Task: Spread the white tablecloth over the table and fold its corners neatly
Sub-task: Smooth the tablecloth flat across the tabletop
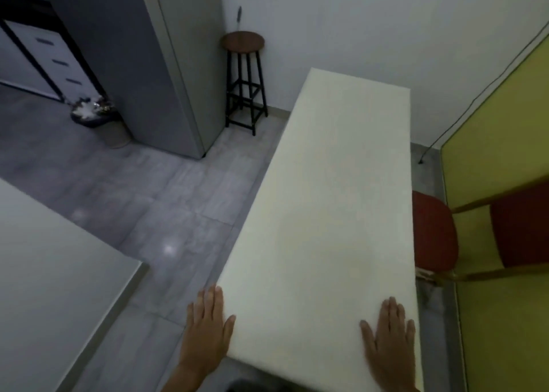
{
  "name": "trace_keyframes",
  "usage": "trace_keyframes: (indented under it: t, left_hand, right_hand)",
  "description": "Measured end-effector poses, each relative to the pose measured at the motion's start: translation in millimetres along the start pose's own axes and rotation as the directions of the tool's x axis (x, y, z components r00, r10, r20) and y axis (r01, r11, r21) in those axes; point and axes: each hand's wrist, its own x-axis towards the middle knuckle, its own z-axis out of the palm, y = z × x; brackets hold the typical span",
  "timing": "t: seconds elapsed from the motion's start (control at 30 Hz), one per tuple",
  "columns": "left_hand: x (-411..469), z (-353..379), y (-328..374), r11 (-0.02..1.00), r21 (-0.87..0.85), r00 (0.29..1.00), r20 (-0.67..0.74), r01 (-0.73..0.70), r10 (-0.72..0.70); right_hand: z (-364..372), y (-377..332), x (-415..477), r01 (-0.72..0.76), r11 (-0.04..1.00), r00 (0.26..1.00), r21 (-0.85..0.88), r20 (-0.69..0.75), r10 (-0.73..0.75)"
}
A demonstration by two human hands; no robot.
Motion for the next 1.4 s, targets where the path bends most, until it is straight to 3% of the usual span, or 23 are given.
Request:
trace_keyframes:
  t: [0.07, 0.2, 0.27, 0.4, 0.47, 0.53, 0.63, 0.73, 0.87, 1.07, 1.23, 1.4]
  left_hand:
    - [8, -8, 9, 0.991, 0.041, 0.992, -0.002, -0.127, 0.128]
    - [60, -18, 43, 0.886, 0.003, 0.886, 0.029, -0.464, 0.464]
    - [82, -13, 57, 0.836, -0.015, 0.833, 0.075, -0.549, 0.548]
    - [116, -12, 34, 0.721, 0.008, 0.716, 0.117, -0.693, 0.688]
    - [135, -22, 3, 0.704, 0.004, 0.699, 0.124, -0.710, 0.705]
    - [157, -35, -33, 0.723, 0.028, 0.718, 0.148, -0.690, 0.680]
    - [195, -55, -72, 0.738, 0.094, 0.740, 0.179, -0.669, 0.648]
    - [224, -78, -74, 0.686, 0.108, 0.692, 0.185, -0.720, 0.698]
    - [264, -96, -13, 0.456, 0.110, 0.469, 0.191, -0.883, 0.862]
    - [315, -67, 75, 0.289, 0.017, 0.283, 0.260, -0.957, 0.923]
    - [407, -65, 84, 0.116, 0.035, 0.121, 0.290, -0.993, 0.949]
    - [516, -90, 97, 0.062, 0.061, 0.079, 0.331, -0.996, 0.940]
  right_hand:
    - [-5, -13, -5, -0.085, 0.996, 0.996, 0.028, 0.009, 0.085]
    - [12, -85, -12, 0.162, 0.986, 0.985, 0.033, -0.068, -0.159]
    - [29, -132, -15, 0.253, 0.967, 0.965, 0.040, -0.076, -0.249]
    - [49, -172, -16, 0.199, 0.980, 0.975, -0.001, -0.104, -0.198]
    - [51, -162, -16, 0.121, 0.993, 0.986, -0.017, -0.112, -0.122]
    - [47, -144, -19, -0.075, 0.997, 0.983, 0.018, -0.167, 0.077]
    - [40, -130, -20, -0.407, 0.905, 0.883, 0.124, -0.203, 0.424]
    - [31, -149, -22, -0.542, 0.791, 0.780, 0.283, -0.180, 0.599]
    - [31, -222, 15, -0.354, 0.878, 0.874, 0.322, -0.219, 0.433]
    - [37, -282, 116, -0.215, 0.948, 0.941, 0.233, -0.209, 0.265]
    - [28, -256, 164, -0.308, 0.942, 0.918, 0.130, -0.218, 0.331]
    - [11, -235, 197, -0.400, 0.907, 0.890, 0.131, -0.181, 0.419]
